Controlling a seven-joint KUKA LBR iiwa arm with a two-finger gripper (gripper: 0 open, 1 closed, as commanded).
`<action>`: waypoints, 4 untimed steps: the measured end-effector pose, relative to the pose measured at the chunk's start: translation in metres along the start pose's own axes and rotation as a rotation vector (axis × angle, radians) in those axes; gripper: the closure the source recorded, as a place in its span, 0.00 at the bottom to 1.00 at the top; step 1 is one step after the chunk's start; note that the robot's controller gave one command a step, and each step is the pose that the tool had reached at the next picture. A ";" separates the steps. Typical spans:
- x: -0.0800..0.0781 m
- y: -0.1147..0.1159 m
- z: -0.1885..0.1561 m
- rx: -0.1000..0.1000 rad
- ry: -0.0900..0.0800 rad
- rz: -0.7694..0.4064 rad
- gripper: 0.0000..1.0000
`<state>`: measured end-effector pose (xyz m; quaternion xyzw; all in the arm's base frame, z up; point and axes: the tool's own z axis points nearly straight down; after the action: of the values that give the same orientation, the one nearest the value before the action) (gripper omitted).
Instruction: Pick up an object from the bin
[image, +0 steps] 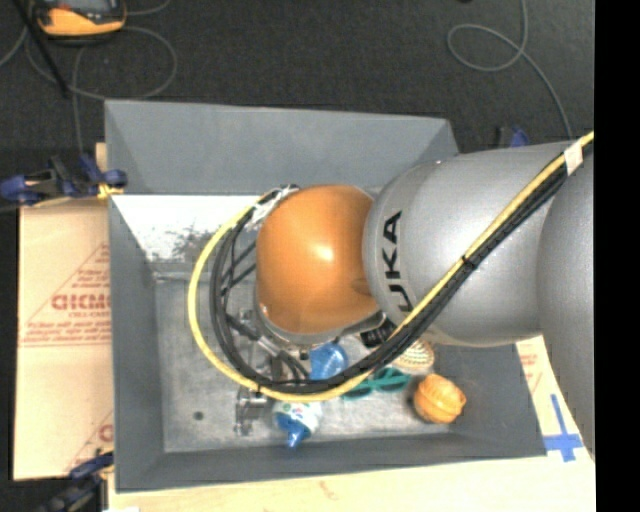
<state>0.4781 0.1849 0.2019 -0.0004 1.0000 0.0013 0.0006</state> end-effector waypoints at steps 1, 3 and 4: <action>-0.008 -0.067 0.080 0.003 -0.006 -0.084 0.00; -0.052 -0.158 0.130 0.002 -0.005 -0.203 0.00; -0.047 -0.192 0.105 0.003 0.000 -0.276 0.00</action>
Offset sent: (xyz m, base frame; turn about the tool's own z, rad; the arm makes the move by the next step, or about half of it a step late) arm 0.0113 -0.1065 -0.1319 -0.2393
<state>0.5255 -0.0066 0.0963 -0.1377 0.9905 -0.0005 0.0009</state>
